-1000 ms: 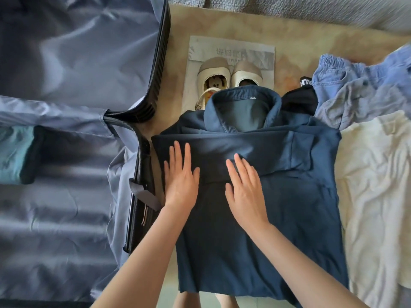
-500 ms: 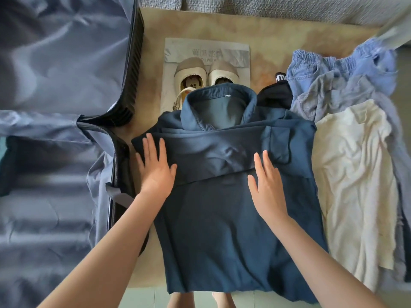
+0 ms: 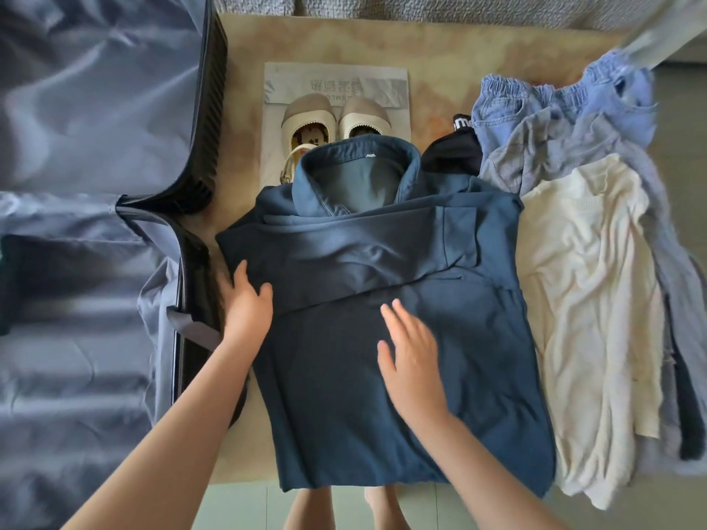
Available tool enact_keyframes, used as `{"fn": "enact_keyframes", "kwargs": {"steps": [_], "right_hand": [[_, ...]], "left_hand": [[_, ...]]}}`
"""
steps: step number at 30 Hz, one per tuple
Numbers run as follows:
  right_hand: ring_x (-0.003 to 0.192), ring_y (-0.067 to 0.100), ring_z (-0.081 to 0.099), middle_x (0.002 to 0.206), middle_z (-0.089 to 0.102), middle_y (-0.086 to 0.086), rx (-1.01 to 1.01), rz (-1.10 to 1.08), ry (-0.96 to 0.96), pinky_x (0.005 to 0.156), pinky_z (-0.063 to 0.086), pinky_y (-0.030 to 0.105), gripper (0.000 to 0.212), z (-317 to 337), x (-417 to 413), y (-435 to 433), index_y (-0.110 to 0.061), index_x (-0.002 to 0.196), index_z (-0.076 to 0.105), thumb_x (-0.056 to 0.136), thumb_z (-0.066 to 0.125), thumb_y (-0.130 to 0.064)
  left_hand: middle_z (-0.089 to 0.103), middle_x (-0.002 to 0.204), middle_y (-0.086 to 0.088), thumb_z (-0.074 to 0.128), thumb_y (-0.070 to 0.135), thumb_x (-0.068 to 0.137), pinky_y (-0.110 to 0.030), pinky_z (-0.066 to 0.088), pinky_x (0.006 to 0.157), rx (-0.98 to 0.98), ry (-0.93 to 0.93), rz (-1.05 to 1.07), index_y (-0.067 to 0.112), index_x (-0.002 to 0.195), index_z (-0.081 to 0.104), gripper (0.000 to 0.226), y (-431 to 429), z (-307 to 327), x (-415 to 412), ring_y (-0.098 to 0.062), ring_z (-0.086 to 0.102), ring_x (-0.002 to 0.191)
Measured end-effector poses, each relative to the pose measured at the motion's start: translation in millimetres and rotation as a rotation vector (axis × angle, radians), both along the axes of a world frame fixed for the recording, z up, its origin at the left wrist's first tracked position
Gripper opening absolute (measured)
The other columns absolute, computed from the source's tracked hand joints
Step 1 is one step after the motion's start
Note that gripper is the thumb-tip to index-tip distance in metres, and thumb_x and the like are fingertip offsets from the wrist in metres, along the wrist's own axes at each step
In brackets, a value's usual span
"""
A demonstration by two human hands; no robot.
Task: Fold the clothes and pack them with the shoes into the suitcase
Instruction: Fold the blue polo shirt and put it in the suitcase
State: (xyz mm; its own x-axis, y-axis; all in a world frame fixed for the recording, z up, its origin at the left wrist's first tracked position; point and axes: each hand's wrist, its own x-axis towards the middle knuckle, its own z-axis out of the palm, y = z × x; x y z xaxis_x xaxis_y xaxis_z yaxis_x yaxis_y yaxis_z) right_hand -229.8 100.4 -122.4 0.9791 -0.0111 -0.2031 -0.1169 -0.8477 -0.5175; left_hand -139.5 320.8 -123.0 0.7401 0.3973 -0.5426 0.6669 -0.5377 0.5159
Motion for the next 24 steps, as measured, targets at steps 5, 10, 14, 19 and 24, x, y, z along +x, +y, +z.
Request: {"fn": "enact_keyframes", "kwargs": {"steps": [5,10,14,19,24], "right_hand": [[0.119,0.013,0.051,0.137,0.053,-0.001,0.083,-0.008,0.031,0.101,0.034,0.022,0.05,6.2,-39.2,58.6,-0.017,0.137,0.048,0.089,0.042,-0.027],[0.084,0.008,0.059,0.1,0.06,-0.011,0.014,0.045,0.084,0.069,0.049,0.019,0.055,0.5,-59.0,106.7,-0.024,0.12,0.057,0.071,0.075,-0.04],[0.067,0.007,0.056,0.075,0.057,-0.015,-0.049,0.033,0.162,0.056,0.048,0.018,0.049,-7.6,-76.0,131.1,-0.03,0.089,0.068,0.048,0.087,-0.048],[0.057,0.009,0.053,0.061,0.054,-0.014,-0.057,-0.023,0.193,0.05,0.044,0.018,0.042,-14.1,-86.4,146.5,-0.028,0.066,0.063,0.037,0.092,-0.033],[0.044,0.005,0.05,0.052,0.052,-0.012,0.061,-0.15,0.181,0.04,0.034,0.018,0.02,-8.4,-92.8,147.1,-0.027,0.063,0.059,0.059,0.078,-0.022]], "left_hand": [[0.017,0.155,-0.019,0.048,0.024,0.098,-0.043,0.025,0.112,-0.038,0.025,0.233,0.01,0.152,0.005,0.07,1.1,6.7,18.8,-0.035,0.025,0.14],[0.018,0.152,-0.021,0.044,0.021,0.099,-0.047,0.025,0.112,-0.017,-0.001,0.292,0.007,0.149,0.011,0.062,-5.3,4.4,28.6,-0.037,0.027,0.138],[0.031,0.146,-0.023,0.045,0.023,0.099,-0.045,0.028,0.111,0.024,-0.026,0.285,0.0,0.142,0.026,0.053,-2.9,6.7,34.5,-0.038,0.034,0.134],[0.059,0.118,-0.019,0.051,0.023,0.096,-0.039,0.043,0.095,0.015,-0.137,0.263,-0.002,0.119,0.055,0.034,5.4,7.9,41.4,-0.035,0.055,0.11],[0.049,0.075,-0.006,0.05,0.02,0.092,-0.024,0.025,0.056,0.052,-0.278,0.265,0.008,0.071,0.045,0.025,-1.2,25.5,44.3,-0.017,0.039,0.063]]}}
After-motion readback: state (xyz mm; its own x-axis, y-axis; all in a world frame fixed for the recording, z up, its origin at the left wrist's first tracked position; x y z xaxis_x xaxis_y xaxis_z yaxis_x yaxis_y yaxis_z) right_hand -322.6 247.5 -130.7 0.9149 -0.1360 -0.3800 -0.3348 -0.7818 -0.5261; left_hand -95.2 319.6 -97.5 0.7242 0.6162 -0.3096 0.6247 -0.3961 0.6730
